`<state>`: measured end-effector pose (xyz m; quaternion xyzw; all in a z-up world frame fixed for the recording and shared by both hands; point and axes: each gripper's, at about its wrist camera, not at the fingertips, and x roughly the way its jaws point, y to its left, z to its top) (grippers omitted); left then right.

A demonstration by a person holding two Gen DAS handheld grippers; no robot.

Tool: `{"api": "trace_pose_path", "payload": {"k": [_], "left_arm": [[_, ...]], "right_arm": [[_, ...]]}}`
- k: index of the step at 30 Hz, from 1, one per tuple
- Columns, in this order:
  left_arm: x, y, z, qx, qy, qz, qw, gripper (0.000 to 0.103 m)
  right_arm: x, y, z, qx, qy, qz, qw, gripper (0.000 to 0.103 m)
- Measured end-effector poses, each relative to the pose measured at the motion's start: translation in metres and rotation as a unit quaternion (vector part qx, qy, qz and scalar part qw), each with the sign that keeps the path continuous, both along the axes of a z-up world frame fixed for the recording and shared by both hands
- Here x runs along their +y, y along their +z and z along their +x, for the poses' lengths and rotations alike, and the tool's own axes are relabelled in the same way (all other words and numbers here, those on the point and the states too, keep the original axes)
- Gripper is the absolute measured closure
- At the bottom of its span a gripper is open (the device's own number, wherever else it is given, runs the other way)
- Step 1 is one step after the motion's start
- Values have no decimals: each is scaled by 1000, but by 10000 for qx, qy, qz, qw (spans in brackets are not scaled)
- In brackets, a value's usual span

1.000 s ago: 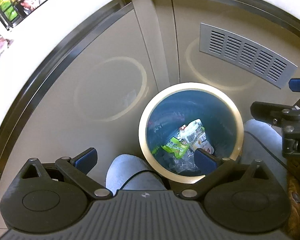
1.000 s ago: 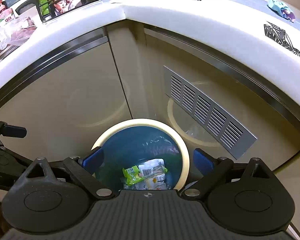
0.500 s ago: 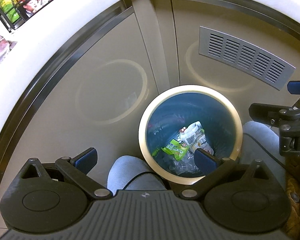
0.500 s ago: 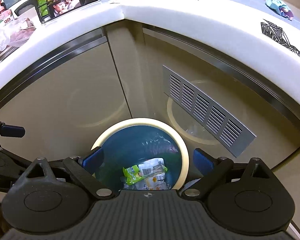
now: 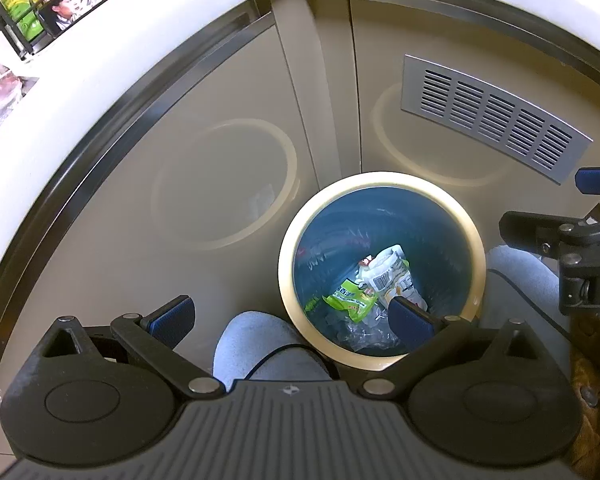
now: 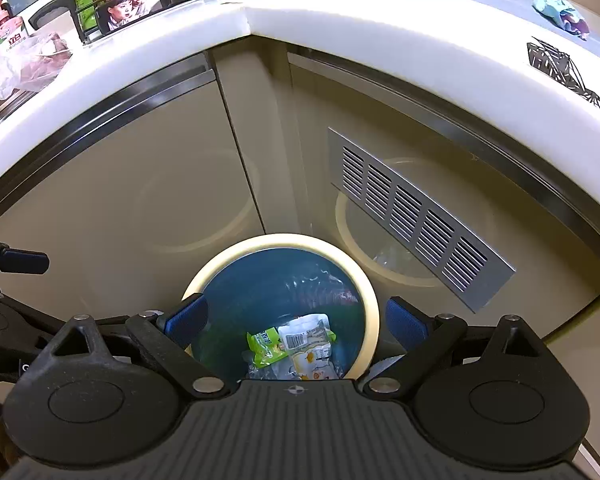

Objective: Collect trash
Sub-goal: 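Raise both open tools from the bin back toward the counter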

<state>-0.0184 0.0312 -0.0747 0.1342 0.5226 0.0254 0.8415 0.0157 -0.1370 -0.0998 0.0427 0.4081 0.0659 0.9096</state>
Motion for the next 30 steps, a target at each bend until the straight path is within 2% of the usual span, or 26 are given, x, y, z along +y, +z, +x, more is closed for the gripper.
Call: {"api": "trace_pose_path", "payload": {"k": [19,30], "left_arm": [[-4,5,-5,-161,-20,118,9998,0],[-13,30,-12,-788,-352,405,9954,0]], "right_arm": [[-2,3,-4,-99,2,-21,9999,7],[-5,18,-16,-552,-20,-157,9983,7]]}}
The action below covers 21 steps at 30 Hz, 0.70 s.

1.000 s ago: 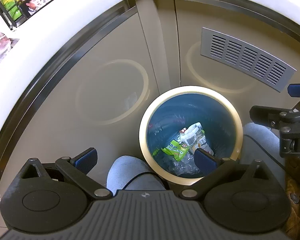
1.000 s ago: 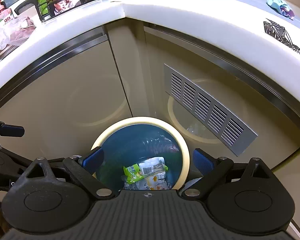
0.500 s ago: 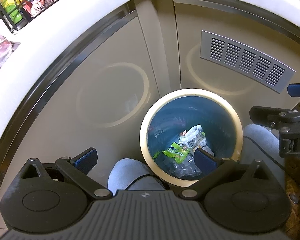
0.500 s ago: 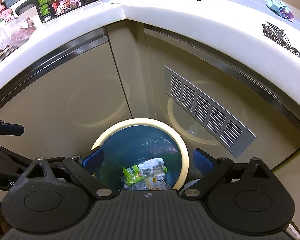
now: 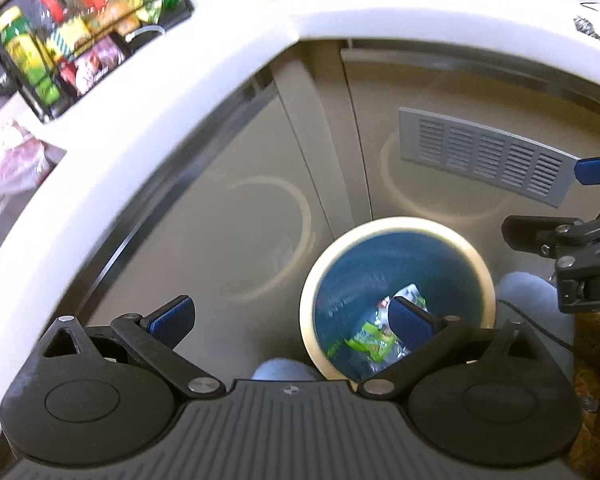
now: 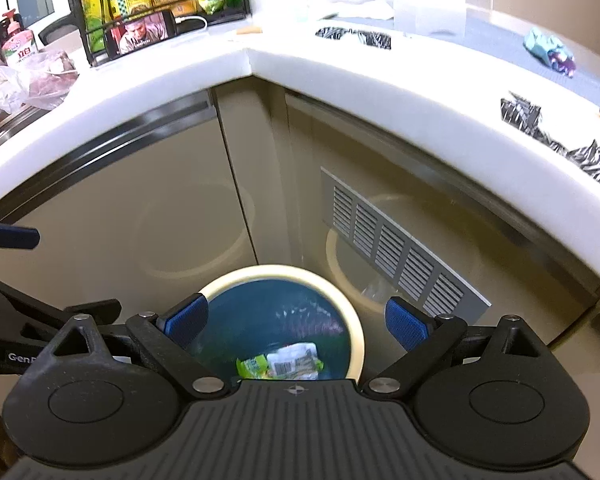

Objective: Collect trash
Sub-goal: 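Raise both open tools from the bin back toward the counter, then move both tools over the grey mat toward the clear box and toothbrush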

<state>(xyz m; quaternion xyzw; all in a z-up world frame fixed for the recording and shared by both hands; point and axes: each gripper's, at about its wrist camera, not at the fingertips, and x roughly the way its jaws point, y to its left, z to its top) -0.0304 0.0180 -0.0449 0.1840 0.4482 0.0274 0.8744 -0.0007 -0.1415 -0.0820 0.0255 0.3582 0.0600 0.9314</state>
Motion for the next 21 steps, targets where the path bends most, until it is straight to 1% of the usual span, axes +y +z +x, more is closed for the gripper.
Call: {"api": "trace_pose_path", "payload": {"k": [4,11,16,21], "left_arm": [[-4,10,0,-115,-77,56,9999,0],[1,27,6,-165,3,-182,9997,0],[1,43,10,-403,30,-184,9990,0],[3,60,17,-606,53,-191,9980,0]], "right_arm": [[-3,5,-4,-125,-24,-14,9999,7],[-11,16,-9,-290,-95,53,9995,7],[-15,27,-7,-439,-95,120,9989,7],[-18,41,-7,-688,-52,176,9975,7]]}}
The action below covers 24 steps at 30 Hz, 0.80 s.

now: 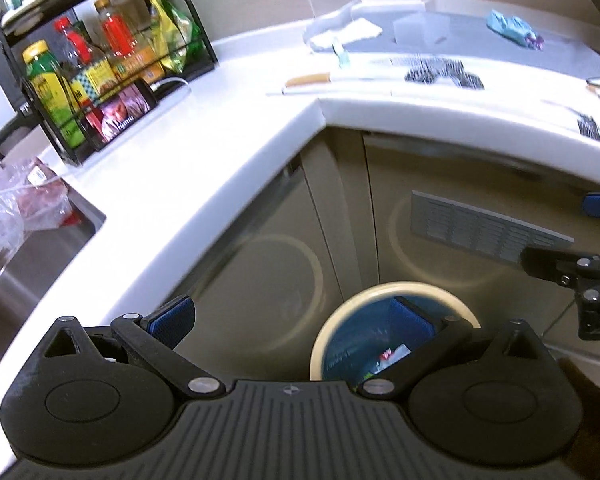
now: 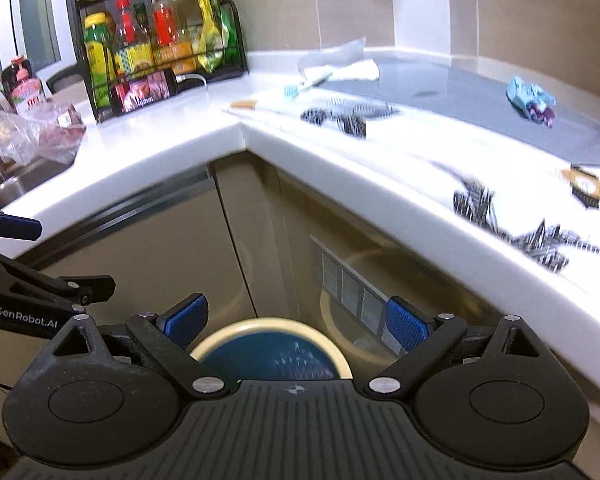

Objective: Collect trash
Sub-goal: 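Move both tools over the grey mat toward the clear box and toothbrush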

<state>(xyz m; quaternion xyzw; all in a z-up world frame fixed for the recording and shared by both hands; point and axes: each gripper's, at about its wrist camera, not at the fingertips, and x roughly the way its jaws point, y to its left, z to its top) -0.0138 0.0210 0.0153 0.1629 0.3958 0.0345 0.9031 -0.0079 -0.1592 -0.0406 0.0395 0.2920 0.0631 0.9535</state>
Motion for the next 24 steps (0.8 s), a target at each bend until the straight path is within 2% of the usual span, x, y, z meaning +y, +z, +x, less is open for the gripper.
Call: {"api": "trace_pose_path", "payload": {"k": [8,15,19,24], "left_arm": [[2,20,16,-170,21,-1,9999,0],[2,30,38,-297,-12,-2,9996,0],[-1,34,58,-304,-19,5,9995,0],[-5,41,83,-351,-84,-113,9993,0]], "right_arm": [[-14,26,2,-476,0,205,9987,6],[-33,48,12,-993,-282,315,9942,6],[-45,55,29,-1087,-518,291,9923,6],[-62,60,55,-1133,-884,488,9884,5]]}}
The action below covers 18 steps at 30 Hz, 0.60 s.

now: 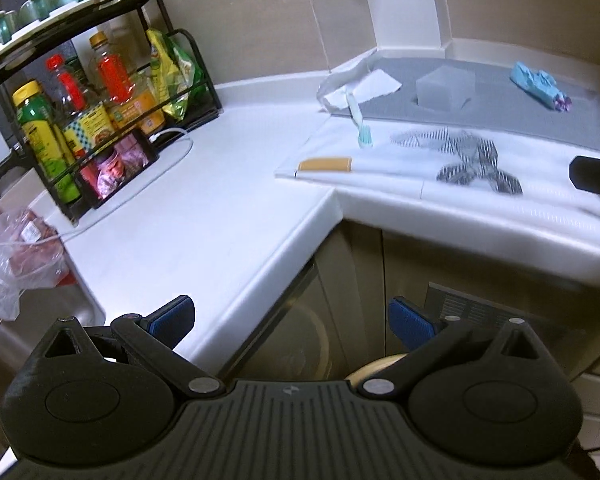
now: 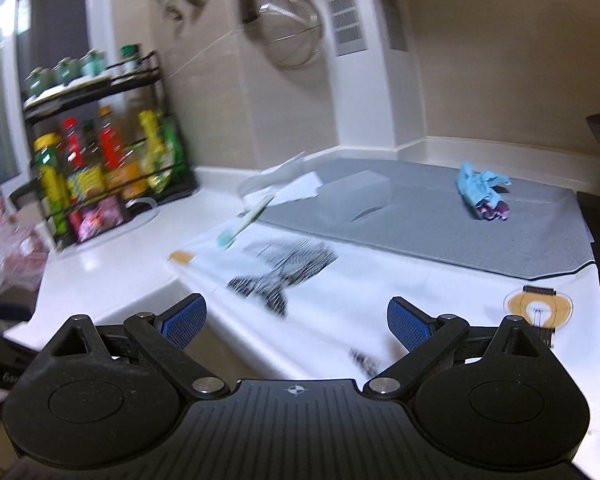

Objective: Collect trash
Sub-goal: 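Move both tools over the grey mat toward the clear box and toothbrush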

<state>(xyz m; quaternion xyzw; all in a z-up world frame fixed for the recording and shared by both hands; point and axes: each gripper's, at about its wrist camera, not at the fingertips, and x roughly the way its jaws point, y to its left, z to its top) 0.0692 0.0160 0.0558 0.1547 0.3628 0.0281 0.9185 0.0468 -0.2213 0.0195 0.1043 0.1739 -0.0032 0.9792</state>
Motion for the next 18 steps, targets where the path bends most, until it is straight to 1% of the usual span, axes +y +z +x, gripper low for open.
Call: {"api": "trace_pose_path", "payload": {"k": [2,4,6,8,11,16,18], "left_arm": [[-2,2,11,-17,16,-30,10000,0],[-2,4,22,-20,39,-67,10000,0],[-3,6,33,-21,74,-104,9999,0],[-4,7,46,-7,76,-128,9999,0],[-5,9,66,30,74,-177,9998,0],[-5,9,98,134,67,-325,9994,0],[-4,9,109,200,66,-413,9989,0]], "right_arm": [[-8,-1,12,-20,-194,170,9997,4],[-16,-4,24,61,-380,391,9985,4],[-22,-6,38,151,-488,603,9969,4],[-27,-6,53,217,-517,685,9961,4],[-28,1,74,162,-575,537,9968,4],[-29,14,107,-143,-692,-54,9975,2],[-34,13,121,-157,-763,-100,9969,2]]}}
